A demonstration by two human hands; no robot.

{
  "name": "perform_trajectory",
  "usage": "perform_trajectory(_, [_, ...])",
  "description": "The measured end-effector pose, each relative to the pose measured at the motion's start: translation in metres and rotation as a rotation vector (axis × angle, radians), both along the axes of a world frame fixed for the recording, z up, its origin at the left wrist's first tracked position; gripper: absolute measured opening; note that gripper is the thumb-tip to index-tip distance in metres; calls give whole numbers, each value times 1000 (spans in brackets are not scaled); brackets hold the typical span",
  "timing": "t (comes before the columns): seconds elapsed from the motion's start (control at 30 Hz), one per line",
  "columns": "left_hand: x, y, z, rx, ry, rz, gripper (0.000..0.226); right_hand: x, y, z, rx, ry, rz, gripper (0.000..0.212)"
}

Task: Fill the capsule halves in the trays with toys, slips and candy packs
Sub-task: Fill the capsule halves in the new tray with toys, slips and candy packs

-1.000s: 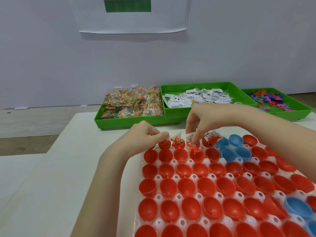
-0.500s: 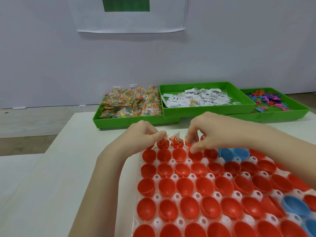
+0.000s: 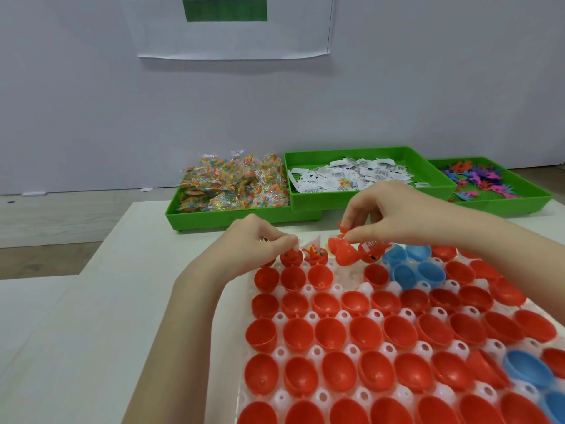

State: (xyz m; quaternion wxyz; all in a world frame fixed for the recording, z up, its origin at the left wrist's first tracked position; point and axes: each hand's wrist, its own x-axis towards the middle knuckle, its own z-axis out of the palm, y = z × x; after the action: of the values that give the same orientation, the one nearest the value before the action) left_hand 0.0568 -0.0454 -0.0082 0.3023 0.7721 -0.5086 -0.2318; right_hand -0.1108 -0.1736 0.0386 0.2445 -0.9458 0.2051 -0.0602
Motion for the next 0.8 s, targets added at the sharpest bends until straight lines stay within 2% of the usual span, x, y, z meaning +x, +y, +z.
perform_trajectory(0.2, [0,-1,0,-47,-21,-16,16,-2,2,-7,-4,52,34,19])
perform_trajectory(0.37, [-1,0,1,-39,-17,2,22,-6,1,-5,-5,14,20,21])
perform_trajectory(0.53, [-1,1,0,-27,-8,6,27,-12,8,-9,46,80,84,22])
perform_trajectory(0.8, [-1,2,1,-107,-26,3,17,-20,16,-13,71,88,93,21])
